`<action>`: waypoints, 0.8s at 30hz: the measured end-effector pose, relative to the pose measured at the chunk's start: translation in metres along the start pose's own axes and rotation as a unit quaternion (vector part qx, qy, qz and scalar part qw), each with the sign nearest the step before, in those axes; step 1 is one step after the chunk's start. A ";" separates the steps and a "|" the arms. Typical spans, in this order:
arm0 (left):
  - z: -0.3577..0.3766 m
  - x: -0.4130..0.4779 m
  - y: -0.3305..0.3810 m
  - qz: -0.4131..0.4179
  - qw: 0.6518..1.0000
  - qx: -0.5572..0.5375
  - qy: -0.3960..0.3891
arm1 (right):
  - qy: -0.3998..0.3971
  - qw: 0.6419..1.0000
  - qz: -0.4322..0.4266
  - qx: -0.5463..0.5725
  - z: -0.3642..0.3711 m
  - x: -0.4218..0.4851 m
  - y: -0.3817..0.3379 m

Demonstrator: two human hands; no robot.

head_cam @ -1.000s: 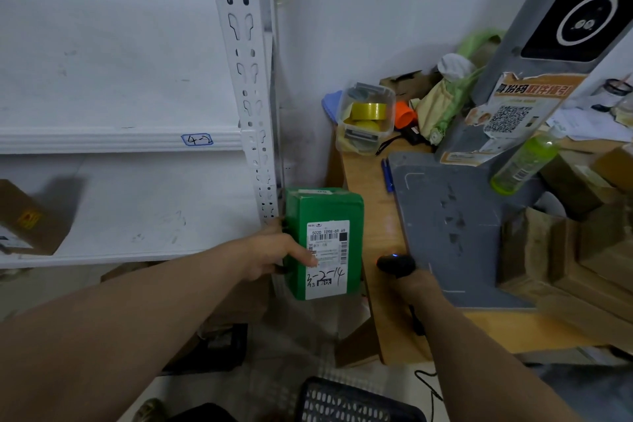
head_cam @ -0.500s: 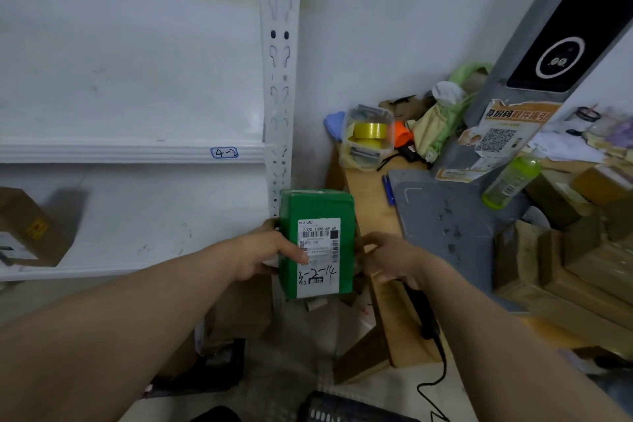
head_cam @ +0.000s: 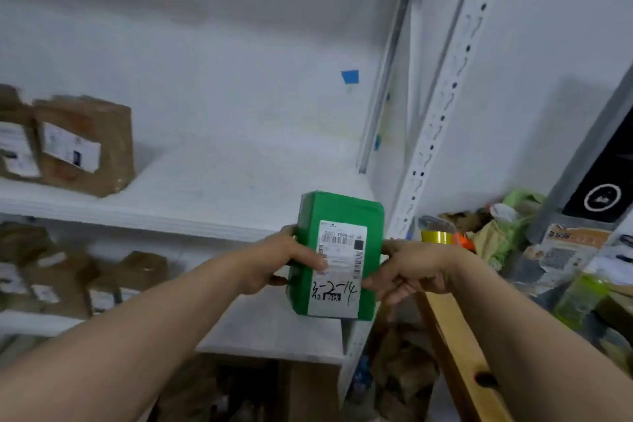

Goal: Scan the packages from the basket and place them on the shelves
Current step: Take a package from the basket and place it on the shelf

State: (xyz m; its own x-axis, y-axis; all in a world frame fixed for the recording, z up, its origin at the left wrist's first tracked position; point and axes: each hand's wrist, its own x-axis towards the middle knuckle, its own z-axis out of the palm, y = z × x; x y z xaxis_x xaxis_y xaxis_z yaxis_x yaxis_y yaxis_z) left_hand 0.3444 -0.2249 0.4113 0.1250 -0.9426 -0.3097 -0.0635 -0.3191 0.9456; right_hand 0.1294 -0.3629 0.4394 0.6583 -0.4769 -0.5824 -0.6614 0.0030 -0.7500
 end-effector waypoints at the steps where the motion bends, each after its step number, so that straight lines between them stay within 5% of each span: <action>1: -0.019 -0.021 0.018 0.032 0.999 0.006 0.011 | -0.007 0.999 -0.016 -0.027 0.010 -0.006 -0.029; 10: -0.175 -0.188 0.164 0.335 0.931 0.022 0.146 | 0.144 0.941 -0.260 -0.160 0.102 -0.105 -0.279; 17: -0.257 -0.245 0.260 0.541 0.808 -0.027 0.232 | 0.321 0.764 -0.559 0.015 0.152 -0.136 -0.403; 20: -0.280 -0.260 0.298 0.579 0.775 -0.016 0.253 | 0.351 0.688 -0.634 0.030 0.164 -0.129 -0.448; 24: -0.302 -0.267 0.345 0.607 0.747 0.032 0.268 | 0.361 0.637 -0.680 0.043 0.157 -0.118 -0.506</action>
State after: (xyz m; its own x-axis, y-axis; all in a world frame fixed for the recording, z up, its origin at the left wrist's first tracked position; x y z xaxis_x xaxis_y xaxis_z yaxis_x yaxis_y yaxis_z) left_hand 0.5884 -0.0535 0.8500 0.3136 -0.3719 0.8737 -0.4978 0.7192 0.4848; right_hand 0.4427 -0.1701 0.8383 0.2444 -0.3697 0.8964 0.3859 -0.8110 -0.4397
